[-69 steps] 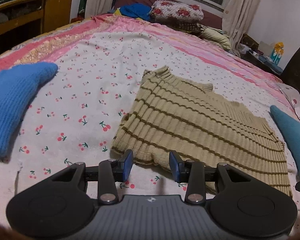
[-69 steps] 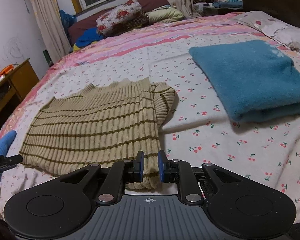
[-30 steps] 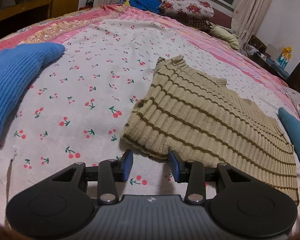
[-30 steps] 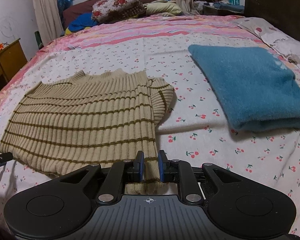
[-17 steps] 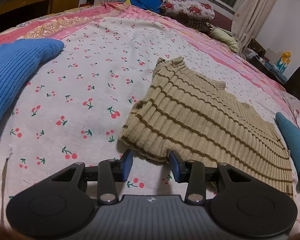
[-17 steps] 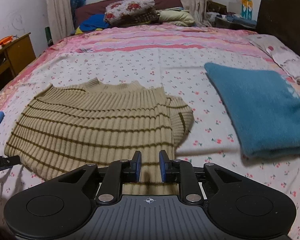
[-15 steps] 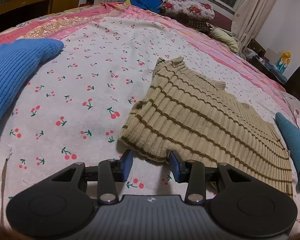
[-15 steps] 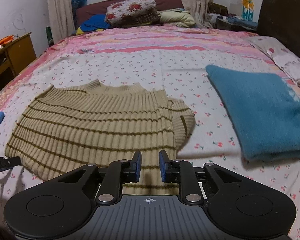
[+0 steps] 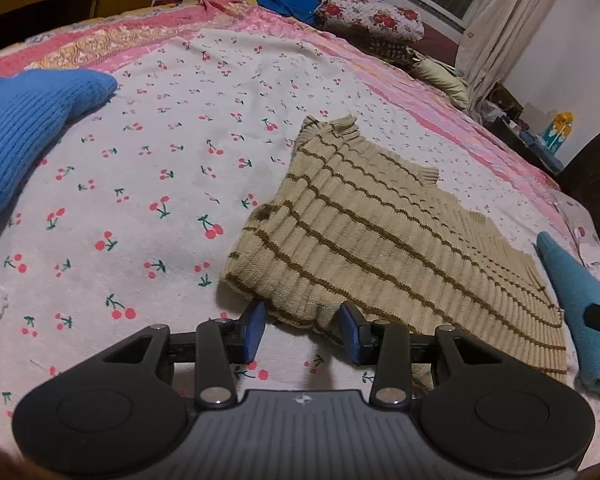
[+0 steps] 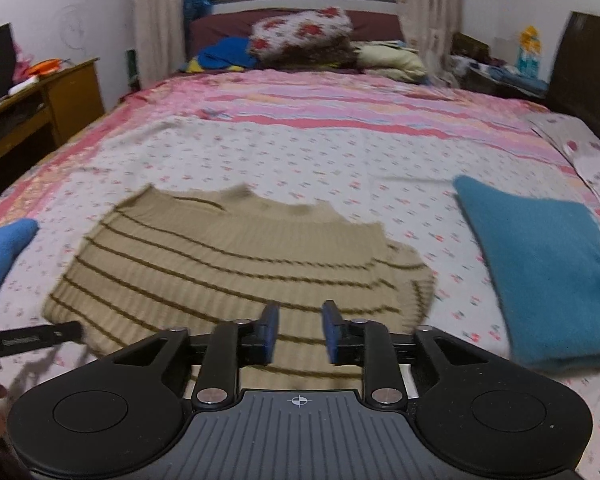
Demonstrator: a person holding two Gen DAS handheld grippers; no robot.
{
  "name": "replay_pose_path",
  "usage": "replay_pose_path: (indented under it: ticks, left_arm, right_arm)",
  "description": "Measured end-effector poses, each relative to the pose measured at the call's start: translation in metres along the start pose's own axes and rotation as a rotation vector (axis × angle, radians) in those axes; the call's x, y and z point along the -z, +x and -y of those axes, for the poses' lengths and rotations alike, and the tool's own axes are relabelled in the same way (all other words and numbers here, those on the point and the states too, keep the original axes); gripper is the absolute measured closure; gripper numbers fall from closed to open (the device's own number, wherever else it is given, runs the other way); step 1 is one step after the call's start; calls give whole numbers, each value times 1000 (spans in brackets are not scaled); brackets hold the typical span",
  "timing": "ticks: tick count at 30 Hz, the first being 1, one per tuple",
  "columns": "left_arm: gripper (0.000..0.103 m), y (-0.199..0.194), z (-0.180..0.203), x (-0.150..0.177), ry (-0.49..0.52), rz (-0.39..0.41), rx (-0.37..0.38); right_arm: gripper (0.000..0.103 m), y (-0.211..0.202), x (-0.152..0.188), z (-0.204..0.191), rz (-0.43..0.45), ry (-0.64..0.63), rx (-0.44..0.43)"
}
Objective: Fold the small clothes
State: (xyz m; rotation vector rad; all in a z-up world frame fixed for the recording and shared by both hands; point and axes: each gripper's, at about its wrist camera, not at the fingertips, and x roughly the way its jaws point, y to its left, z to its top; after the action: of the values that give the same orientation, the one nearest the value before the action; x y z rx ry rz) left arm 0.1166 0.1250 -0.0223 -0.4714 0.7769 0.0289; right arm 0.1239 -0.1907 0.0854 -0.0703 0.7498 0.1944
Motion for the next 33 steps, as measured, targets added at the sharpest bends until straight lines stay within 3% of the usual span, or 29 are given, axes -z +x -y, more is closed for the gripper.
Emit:
replay_pose_path:
  ticks: [7, 16, 33]
  left_arm:
    - [54, 6, -1, -4, -51, -1, 36]
    - [53, 12, 2, -7, -43, 12, 51]
    - [52, 6, 5, -3, -8, 33, 66]
  right_arm:
    - [74, 17, -23, -42, -7, -84, -85]
    - [74, 48, -47, -88, -48, -165, -158]
    - [73, 67, -62, -123, -82, -203, -208]
